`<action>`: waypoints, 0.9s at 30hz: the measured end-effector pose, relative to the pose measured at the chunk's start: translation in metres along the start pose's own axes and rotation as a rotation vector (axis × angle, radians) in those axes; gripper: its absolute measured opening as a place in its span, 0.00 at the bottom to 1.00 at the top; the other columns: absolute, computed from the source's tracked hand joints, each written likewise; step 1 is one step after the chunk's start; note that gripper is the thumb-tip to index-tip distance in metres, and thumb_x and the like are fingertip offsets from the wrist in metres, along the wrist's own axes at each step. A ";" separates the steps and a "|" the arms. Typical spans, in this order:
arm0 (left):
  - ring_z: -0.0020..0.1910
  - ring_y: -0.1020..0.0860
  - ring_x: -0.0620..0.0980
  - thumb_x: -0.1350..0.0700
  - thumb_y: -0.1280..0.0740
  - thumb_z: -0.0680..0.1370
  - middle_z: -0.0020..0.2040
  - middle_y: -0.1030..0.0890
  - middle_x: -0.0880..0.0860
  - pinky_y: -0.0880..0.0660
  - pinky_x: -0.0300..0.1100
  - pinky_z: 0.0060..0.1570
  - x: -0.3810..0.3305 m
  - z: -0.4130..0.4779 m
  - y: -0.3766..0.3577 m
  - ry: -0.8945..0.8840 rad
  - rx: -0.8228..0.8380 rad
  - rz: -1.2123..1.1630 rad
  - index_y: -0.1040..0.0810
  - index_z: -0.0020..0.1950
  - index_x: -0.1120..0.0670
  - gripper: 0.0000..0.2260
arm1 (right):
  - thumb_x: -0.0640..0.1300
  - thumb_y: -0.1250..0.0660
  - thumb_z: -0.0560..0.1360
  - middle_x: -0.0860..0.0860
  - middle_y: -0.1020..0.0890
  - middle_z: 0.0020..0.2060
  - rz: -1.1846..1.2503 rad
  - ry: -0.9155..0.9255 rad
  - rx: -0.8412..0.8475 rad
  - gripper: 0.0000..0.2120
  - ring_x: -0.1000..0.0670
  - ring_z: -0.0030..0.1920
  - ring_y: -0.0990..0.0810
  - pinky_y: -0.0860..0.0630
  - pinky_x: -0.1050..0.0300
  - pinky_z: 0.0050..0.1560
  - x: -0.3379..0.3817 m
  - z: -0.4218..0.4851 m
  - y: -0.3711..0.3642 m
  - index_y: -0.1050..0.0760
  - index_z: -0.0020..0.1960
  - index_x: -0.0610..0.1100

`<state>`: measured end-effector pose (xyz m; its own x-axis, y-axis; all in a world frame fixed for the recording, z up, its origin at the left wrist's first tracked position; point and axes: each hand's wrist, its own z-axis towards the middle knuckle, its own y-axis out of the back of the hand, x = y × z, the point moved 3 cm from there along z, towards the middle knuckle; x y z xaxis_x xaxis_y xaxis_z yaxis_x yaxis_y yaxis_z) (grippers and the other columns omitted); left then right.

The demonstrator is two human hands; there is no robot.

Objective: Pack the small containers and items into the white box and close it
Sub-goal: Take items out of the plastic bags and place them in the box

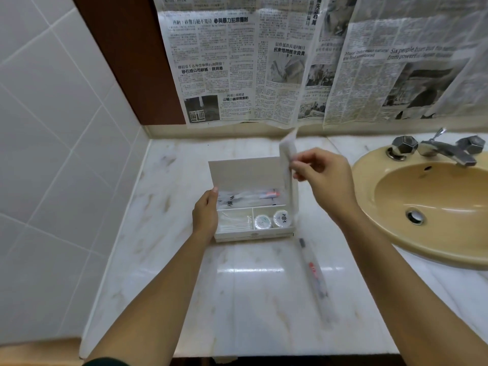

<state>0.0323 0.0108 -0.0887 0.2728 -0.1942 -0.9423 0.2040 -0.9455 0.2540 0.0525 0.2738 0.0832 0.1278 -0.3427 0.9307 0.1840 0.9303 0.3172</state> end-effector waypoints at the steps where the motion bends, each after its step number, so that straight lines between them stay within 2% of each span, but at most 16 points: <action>1: 0.47 0.23 0.47 0.39 0.43 0.81 0.47 0.18 0.48 0.27 0.42 0.53 0.000 0.000 0.000 -0.001 0.003 -0.007 0.21 0.49 0.53 0.20 | 0.36 0.28 0.73 0.50 0.16 0.33 0.018 0.030 0.012 0.04 0.50 0.34 0.17 0.19 0.58 0.42 0.005 0.008 -0.010 0.18 0.43 0.43; 4: 0.52 0.21 0.44 0.39 0.44 0.82 0.51 0.16 0.44 0.26 0.43 0.58 0.000 0.000 0.000 0.008 0.000 -0.016 0.19 0.50 0.49 0.19 | 0.35 0.29 0.72 0.52 0.16 0.34 -0.017 0.096 0.068 0.07 0.50 0.36 0.17 0.20 0.58 0.43 0.010 0.024 -0.043 0.18 0.42 0.47; 7: 0.57 0.21 0.43 0.40 0.45 0.83 0.54 0.17 0.41 0.28 0.40 0.60 -0.004 -0.002 -0.001 0.010 -0.010 -0.031 0.19 0.52 0.42 0.16 | 0.36 0.28 0.72 0.52 0.16 0.37 -0.137 0.101 0.188 0.03 0.51 0.38 0.18 0.21 0.59 0.44 -0.005 0.030 -0.072 0.17 0.43 0.43; 10: 0.60 0.22 0.46 0.38 0.48 0.83 0.58 0.18 0.45 0.29 0.44 0.65 -0.001 -0.001 -0.001 0.003 -0.007 -0.027 0.19 0.61 0.48 0.22 | 0.37 0.29 0.73 0.50 0.16 0.40 -0.351 0.190 0.369 0.03 0.53 0.41 0.20 0.25 0.61 0.45 -0.021 0.028 -0.098 0.17 0.45 0.42; 12: 0.61 0.22 0.48 0.38 0.48 0.82 0.59 0.18 0.48 0.28 0.48 0.66 0.003 0.001 -0.001 0.027 -0.014 -0.020 0.20 0.63 0.49 0.24 | 0.36 0.29 0.72 0.48 0.17 0.42 -0.476 0.258 0.429 0.03 0.51 0.42 0.21 0.28 0.61 0.45 -0.029 0.024 -0.113 0.17 0.45 0.41; 15: 0.56 0.20 0.50 0.43 0.47 0.82 0.53 0.16 0.47 0.25 0.54 0.63 0.005 0.003 -0.001 0.067 -0.025 -0.023 0.19 0.57 0.46 0.19 | 0.35 0.30 0.72 0.45 0.20 0.45 -0.644 0.308 0.465 0.04 0.44 0.44 0.21 0.25 0.53 0.43 -0.042 0.017 -0.136 0.17 0.45 0.38; 17: 0.54 0.19 0.49 0.42 0.48 0.82 0.50 0.15 0.46 0.25 0.52 0.62 0.002 0.002 -0.001 0.059 -0.030 -0.044 0.18 0.53 0.46 0.20 | 0.35 0.32 0.73 0.44 0.20 0.46 -0.759 0.296 0.474 0.06 0.42 0.44 0.20 0.23 0.50 0.44 -0.050 0.012 -0.149 0.17 0.46 0.39; 20: 0.55 0.20 0.47 0.37 0.50 0.81 0.53 0.16 0.46 0.26 0.51 0.63 0.000 -0.002 -0.002 0.039 -0.021 -0.050 0.18 0.56 0.47 0.25 | 0.35 0.32 0.74 0.44 0.18 0.45 -0.867 0.215 0.473 0.06 0.42 0.42 0.19 0.20 0.49 0.45 -0.062 0.011 -0.159 0.17 0.46 0.40; 22: 0.56 0.20 0.46 0.37 0.49 0.80 0.54 0.16 0.45 0.26 0.50 0.64 -0.001 -0.003 -0.002 0.047 -0.027 -0.064 0.18 0.58 0.47 0.24 | 0.33 0.33 0.73 0.44 0.16 0.42 -0.912 0.174 0.460 0.06 0.43 0.40 0.18 0.19 0.50 0.43 -0.066 0.010 -0.162 0.17 0.45 0.40; 24: 0.55 0.20 0.45 0.39 0.47 0.82 0.53 0.16 0.45 0.26 0.49 0.64 -0.001 -0.003 -0.002 0.047 -0.024 -0.066 0.18 0.57 0.47 0.21 | 0.31 0.33 0.72 0.44 0.17 0.39 -0.946 0.146 0.462 0.07 0.43 0.38 0.19 0.20 0.52 0.41 -0.064 0.008 -0.163 0.18 0.44 0.39; 27: 0.54 0.19 0.47 0.38 0.46 0.81 0.50 0.16 0.46 0.25 0.50 0.61 -0.002 -0.004 -0.002 0.042 -0.016 -0.065 0.18 0.52 0.48 0.21 | 0.28 0.35 0.72 0.43 0.23 0.36 -1.021 0.116 0.486 0.06 0.43 0.35 0.26 0.28 0.54 0.37 -0.056 0.007 -0.163 0.21 0.43 0.37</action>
<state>0.0354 0.0141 -0.0861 0.2976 -0.1213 -0.9469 0.2375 -0.9513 0.1965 0.0082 0.1419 -0.0196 0.2289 -0.9563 0.1821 -0.1409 0.1525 0.9782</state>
